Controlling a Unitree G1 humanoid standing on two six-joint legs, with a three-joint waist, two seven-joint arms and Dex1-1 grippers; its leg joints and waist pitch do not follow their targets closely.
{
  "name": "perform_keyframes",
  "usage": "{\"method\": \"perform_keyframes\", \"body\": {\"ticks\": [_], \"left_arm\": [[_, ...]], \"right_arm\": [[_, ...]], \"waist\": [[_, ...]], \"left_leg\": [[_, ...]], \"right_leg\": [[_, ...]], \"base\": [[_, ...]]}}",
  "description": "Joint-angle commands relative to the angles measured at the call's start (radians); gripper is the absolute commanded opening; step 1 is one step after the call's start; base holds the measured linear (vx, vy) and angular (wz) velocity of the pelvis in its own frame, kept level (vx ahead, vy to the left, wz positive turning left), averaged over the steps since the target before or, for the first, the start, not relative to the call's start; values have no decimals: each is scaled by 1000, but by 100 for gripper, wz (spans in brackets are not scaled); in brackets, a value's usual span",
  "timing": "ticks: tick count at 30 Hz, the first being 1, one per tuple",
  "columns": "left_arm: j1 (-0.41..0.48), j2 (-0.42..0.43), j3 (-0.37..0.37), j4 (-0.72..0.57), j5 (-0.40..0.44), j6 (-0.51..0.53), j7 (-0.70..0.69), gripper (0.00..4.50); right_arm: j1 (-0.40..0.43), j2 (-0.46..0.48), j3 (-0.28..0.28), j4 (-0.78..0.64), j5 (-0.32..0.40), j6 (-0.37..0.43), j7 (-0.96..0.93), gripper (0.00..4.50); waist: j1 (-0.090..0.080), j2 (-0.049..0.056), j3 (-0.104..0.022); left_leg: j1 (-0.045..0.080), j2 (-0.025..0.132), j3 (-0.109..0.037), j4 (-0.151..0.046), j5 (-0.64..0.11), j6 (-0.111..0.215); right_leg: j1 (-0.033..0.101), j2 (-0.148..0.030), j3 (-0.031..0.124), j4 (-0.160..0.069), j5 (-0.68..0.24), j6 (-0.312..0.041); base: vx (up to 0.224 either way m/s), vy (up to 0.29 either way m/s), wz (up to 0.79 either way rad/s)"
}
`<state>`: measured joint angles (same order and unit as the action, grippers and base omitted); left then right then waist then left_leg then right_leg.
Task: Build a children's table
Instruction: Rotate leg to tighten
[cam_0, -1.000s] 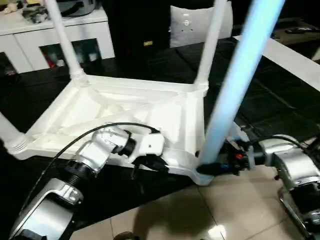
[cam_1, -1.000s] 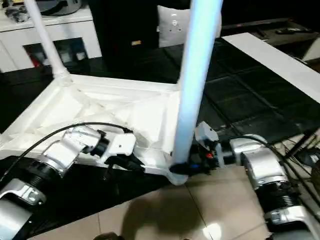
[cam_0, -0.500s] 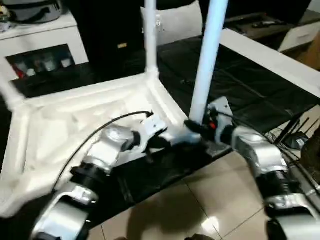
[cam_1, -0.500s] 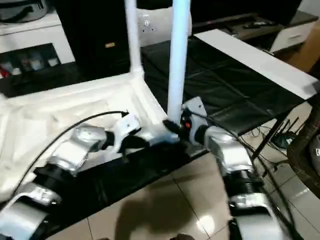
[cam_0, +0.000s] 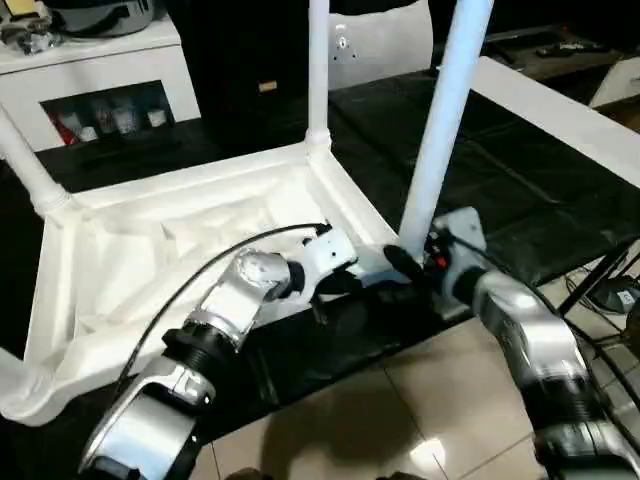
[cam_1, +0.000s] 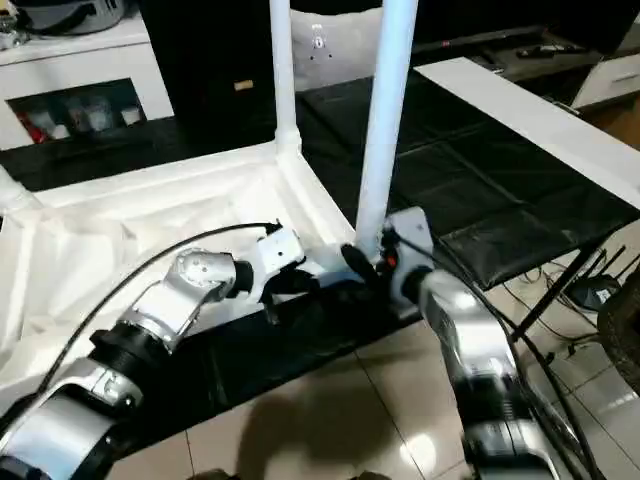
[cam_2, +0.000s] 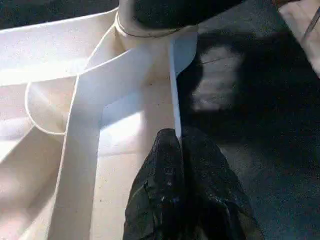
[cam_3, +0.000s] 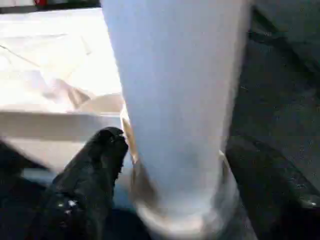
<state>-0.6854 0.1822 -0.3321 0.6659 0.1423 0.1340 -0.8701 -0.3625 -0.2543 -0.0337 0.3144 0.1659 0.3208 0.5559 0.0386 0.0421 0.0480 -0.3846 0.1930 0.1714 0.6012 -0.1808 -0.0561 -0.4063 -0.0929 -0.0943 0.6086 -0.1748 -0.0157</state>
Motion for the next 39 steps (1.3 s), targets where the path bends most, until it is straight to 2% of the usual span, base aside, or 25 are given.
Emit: {"method": "perform_keyframes", "body": {"ticks": [1,4,7,8,9,10,13,15,16,20,22,24,25,27,29,30,31,32,33,34,35,36,37,38,39], "left_arm": [[-36,25,5,21,26,-61,28,0],[-68,31,27,93,29,-146,85,0],[-89,31,65,143,-3,-206,89,0],[-91,32,67,148,-4,-211,92,27],[-100,38,70,173,3,-242,123,27],[-100,38,70,173,3,-242,123,54],[-104,41,81,202,-1,-292,152,59],[-101,35,104,218,-18,-324,188,91],[-97,28,121,219,-28,-336,221,94],[-66,9,174,189,-74,-344,254,131],[-33,-4,210,138,-109,-307,284,136],[61,-31,290,-13,-178,-179,358,155],[61,-31,290,-13,-178,-179,358,169],[188,-41,334,-200,-228,-104,400,169],[239,-45,342,-270,-238,-88,414,169],[282,-52,350,-328,-242,-73,434,169],[286,-53,350,-334,-241,-72,437,169],[341,-65,355,-418,-233,-38,471,169],[341,-65,355,-418,-233,-38,471,169],[374,-73,355,-474,-218,-11,497,169],[405,-81,354,-527,-211,16,520,169],[432,-91,354,-572,-207,38,540,169],[449,-98,354,-600,-206,52,553,169],[473,-105,352,-638,-216,75,563,169],[500,-111,351,-689,-226,114,581,169]], "right_arm": [[20,-12,-20,-59,19,-5,5,387],[94,-13,-31,-174,40,0,9,406],[156,-8,-27,-279,65,31,13,431],[161,-6,-26,-289,71,40,14,438],[182,-2,-19,-331,88,73,12,438],[182,-2,-19,-331,88,73,12,446],[202,3,0,-359,83,89,-1,450],[213,20,17,-367,68,89,-29,450],[216,31,23,-370,59,94,-48,450],[228,45,42,-396,53,104,-60,450],[230,46,50,-397,41,95,-69,450],[235,49,57,-405,34,110,-92,450],[235,49,57,-405,34,110,-92,450],[247,52,75,-423,25,108,-102,450],[253,54,81,-432,25,108,-103,450],[260,57,87,-441,32,117,-98,450],[260,56,89,-441,30,116,-98,450],[262,50,112,-443,13,105,-95,450],[262,50,112,-443,13,105,-95,450],[259,44,127,-435,-5,91,-96,450],[257,37,136,-431,-22,77,-99,450],[257,37,138,-422,-29,67,-102,450],[257,37,139,-417,-33,61,-104,450],[258,41,137,-407,-33,54,-107,450],[259,45,137,-393,-33,42,-111,450]], "waist": [[4,-6,-65],[2,-9,-63],[1,-13,-65],[1,-12,-65],[1,-13,-65],[1,-11,-65],[2,-11,-67],[4,-15,-65],[4,-11,-66],[7,-11,-64],[10,-9,-65],[12,-10,-66],[11,-10,-64],[9,-19,-64],[5,-13,-62],[0,-36,-60],[4,-22,-57],[4,-27,-56],[3,-23,-53],[10,-37,-45],[-2,-6,-50],[-12,-1,-58],[-36,11,-49],[-43,18,-42],[-53,12,-40]], "left_leg": [[12,27,-9,-72,-223,55],[12,24,-7,-71,-242,53],[6,24,-10,-72,-225,59],[4,25,-12,-74,-222,60],[6,25,-11,-73,-221,64],[6,25,-11,-72,-221,65],[7,26,-9,-70,-207,66],[6,27,-9,-71,-204,63],[6,27,-10,-72,-203,61],[8,29,-10,-74,-216,55],[9,32,-10,-75,-214,53],[9,39,-10,-75,-199,51],[6,34,-8,-74,-191,59],[3,36,-7,-75,-184,63],[7,34,-5,-74,-204,65],[5,34,-2,-75,-214,65],[6,37,-5,-79,-223,59],[9,39,-8,-80,-237,49],[11,41,-8,-84,-248,38],[-44,24,-49,-101,-250,74],[-29,39,-84,-118,-344,77],[-13,53,-109,-110,-360,71],[-25,81,-169,-137,-376,101],[-3,89,-204,-149,-459,128],[-2,67,-219,-140,-475,152]], "right_leg": [[60,-51,45,-93,-291,-160],[56,-50,45,-102,-318,-144],[60,-51,45,-96,-293,-141],[63,-52,44,-94,-291,-143],[61,-52,44,-97,-295,-145],[60,-52,45,-96,-293,-147],[58,-53,45,-95,-271,-161],[58,-53,45,-92,-267,-162],[57,-53,45,-91,-265,-164],[55,-55,47,-91,-272,-166],[56,-56,48,-89,-259,-168],[58,-58,48,-78,-214,-196],[57,-56,48,-83,-213,-195],[59,-56,48,-81,-223,-189],[52,-54,48,-90,-273,-171],[51,-50,48,-92,-296,-160],[50,-54,49,-95,-335,-146],[47,-52,49,-95,-358,-131],[42,-50,50,-99,-358,-126],[80,-61,4,-73,-331,-131],[77,-39,-24,-76,-340,-105],[71,-41,-26,-71,-265,-127],[82,-17,-36,-34,-157,-159],[67,-1,-33,-7,-165,-181],[64,-12,-16,-9,-163,-235]], "base": [[0,0,0],[0,0,0],[0,0,0],[0,0,0],[0,0,0],[0,0,0],[0,0,0],[0,0,0],[0,0,0],[0,0,0],[0,0,0],[0,0,0],[0,0,0],[0,0,0],[0,0,0],[0,0,0],[0,0,0],[0,0,0],[0,0,0],[0,0,0],[-14,-6,30],[6,-31,46],[6,-31,46],[21,-64,50],[16,-95,67]]}}
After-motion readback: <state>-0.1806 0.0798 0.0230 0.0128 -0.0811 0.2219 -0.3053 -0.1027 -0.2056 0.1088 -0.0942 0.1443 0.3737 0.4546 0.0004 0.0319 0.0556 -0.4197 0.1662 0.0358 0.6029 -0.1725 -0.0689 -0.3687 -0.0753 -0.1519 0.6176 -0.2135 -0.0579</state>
